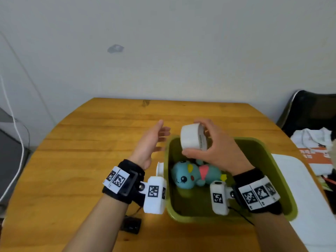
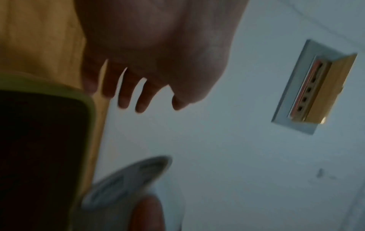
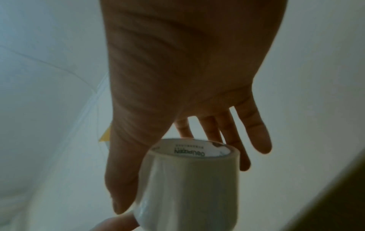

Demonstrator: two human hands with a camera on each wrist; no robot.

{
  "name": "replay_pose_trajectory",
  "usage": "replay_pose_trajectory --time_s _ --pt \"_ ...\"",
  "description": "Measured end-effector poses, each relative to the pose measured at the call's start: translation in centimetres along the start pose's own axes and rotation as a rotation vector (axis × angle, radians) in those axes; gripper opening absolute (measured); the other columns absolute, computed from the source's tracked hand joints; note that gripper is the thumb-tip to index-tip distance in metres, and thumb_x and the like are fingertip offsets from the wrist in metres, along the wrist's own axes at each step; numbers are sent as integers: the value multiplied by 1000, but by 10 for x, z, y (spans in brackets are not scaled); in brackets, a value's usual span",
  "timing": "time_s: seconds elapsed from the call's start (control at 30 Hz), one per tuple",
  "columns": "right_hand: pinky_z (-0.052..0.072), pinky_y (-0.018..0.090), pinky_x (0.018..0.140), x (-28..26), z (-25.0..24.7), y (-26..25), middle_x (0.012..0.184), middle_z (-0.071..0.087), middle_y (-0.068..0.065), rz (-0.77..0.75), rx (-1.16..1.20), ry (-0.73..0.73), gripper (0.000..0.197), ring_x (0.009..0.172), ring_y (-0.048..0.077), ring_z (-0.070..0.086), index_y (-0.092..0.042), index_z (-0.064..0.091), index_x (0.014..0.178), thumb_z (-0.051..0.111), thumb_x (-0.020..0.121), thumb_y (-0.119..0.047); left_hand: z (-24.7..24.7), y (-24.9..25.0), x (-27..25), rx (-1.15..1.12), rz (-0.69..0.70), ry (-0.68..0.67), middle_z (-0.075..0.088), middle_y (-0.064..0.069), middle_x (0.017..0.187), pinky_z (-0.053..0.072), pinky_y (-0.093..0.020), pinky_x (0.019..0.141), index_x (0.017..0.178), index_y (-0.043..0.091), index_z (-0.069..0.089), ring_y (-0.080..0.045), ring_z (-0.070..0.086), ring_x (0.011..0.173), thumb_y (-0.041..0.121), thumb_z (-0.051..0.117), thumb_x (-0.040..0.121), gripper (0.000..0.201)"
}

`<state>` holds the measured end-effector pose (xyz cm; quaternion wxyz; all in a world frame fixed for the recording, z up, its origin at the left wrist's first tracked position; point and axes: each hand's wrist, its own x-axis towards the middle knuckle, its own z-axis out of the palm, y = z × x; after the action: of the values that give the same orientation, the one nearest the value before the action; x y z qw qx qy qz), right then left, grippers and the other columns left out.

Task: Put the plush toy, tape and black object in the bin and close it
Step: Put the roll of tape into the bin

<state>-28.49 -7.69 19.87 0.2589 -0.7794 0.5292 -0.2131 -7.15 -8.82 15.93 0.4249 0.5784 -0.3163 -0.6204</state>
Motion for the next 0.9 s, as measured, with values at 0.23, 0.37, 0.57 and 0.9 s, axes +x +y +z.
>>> replay_pose_trajectory --time_s 0.23,0.37,0.57,0.9 --pt "55 36 81 -1 -17 131 119 60 -1 418 -499 -339 89 100 22 62 -26 42 132 75 63 -71 35 -25 40 -67 -279 107 68 -13 113 50 -38 88 137 10 54 -29 63 105 39 44 101 48" --pt "53 39 88 -2 6 189 131 54 9 493 -746 -542 91 115 31 61 -16 35 143 82 70 -44 41 -53 69 -108 -345 153 68 -18 125 49 -48 101 131 7 62 -35 64 114 45 53 83 63" --pt "51 38 90 5 54 224 134 54 11 446 -865 -516 78 121 31 56 -11 41 137 68 80 -58 52 -51 62 -11 -226 256 55 -14 144 40 -43 113 142 7 53 -33 52 132 26 40 105 44" --pt "50 38 96 7 72 220 134 57 6 393 -1099 -541 72 124 27 57 -11 49 135 67 83 -57 40 -56 68 -159 -244 273 69 -15 121 50 -45 99 125 11 65 -32 63 111 32 55 94 39"
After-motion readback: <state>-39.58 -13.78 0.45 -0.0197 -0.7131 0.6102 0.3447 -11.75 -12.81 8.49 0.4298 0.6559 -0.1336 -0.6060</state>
